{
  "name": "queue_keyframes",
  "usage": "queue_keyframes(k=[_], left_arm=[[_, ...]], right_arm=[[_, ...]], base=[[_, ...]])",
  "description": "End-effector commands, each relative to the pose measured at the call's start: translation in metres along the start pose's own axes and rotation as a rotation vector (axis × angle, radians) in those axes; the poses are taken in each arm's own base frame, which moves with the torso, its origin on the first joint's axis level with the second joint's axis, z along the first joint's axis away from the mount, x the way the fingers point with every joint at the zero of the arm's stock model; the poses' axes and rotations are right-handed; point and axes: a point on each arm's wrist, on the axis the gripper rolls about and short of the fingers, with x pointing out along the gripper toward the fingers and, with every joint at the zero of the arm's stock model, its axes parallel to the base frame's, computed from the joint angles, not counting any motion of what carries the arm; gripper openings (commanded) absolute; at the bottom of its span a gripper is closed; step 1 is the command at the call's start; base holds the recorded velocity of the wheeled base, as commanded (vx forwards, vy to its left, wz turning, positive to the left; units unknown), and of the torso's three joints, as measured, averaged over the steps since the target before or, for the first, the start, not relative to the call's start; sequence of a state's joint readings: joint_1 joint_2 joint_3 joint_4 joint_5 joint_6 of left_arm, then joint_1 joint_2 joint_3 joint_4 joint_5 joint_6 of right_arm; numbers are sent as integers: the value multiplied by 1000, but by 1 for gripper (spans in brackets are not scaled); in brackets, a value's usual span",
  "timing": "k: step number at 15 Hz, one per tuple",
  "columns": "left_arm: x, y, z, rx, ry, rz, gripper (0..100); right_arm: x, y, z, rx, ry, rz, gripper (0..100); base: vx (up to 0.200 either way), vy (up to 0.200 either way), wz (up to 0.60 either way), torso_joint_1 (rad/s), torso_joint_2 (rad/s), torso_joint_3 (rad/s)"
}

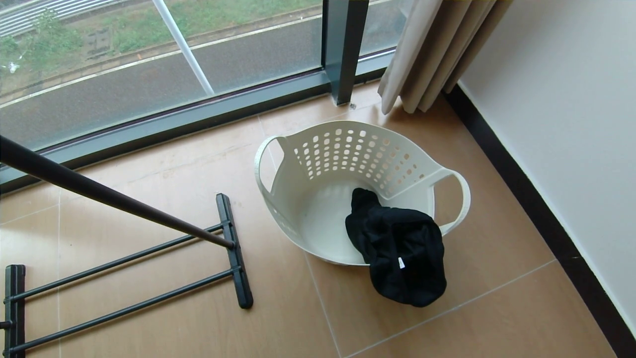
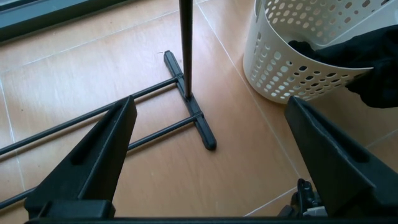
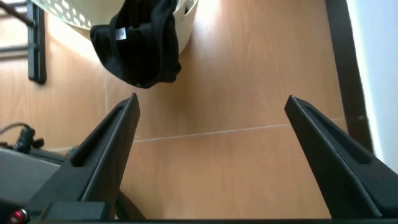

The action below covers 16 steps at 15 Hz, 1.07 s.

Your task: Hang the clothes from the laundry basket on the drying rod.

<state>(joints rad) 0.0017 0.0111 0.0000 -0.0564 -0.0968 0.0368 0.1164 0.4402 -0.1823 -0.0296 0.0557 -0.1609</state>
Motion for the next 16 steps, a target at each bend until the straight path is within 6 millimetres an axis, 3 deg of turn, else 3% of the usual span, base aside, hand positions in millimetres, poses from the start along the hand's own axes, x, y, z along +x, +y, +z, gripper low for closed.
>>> queue_keyframes(k=[1, 2, 4, 8, 11, 16], left_arm=[[0, 0, 0, 0, -1, 0, 100], [0, 0, 0, 0, -1, 0, 100], [0, 0, 0, 0, -1, 0, 100], [0, 0, 0, 0, -1, 0, 100], [0, 0, 0, 0, -1, 0, 100], [0, 0, 0, 0, -1, 0, 100]], right_arm=[[72, -2, 61, -195, 187, 159, 100], [100, 2, 80, -332, 203, 218, 100], [135, 11, 96, -619, 204, 299, 100], [189, 22, 108, -1140, 196, 375, 100], [217, 41, 109, -1260, 262, 324, 100], [253, 66, 109, -1297, 114, 276, 100]], base=[[0, 0, 0, 0, 0, 0], [0, 0, 0, 0, 0, 0], [0, 0, 0, 0, 0, 0], [0, 0, 0, 0, 0, 0], [0, 0, 0, 0, 0, 0], [0, 0, 0, 0, 0, 0]])
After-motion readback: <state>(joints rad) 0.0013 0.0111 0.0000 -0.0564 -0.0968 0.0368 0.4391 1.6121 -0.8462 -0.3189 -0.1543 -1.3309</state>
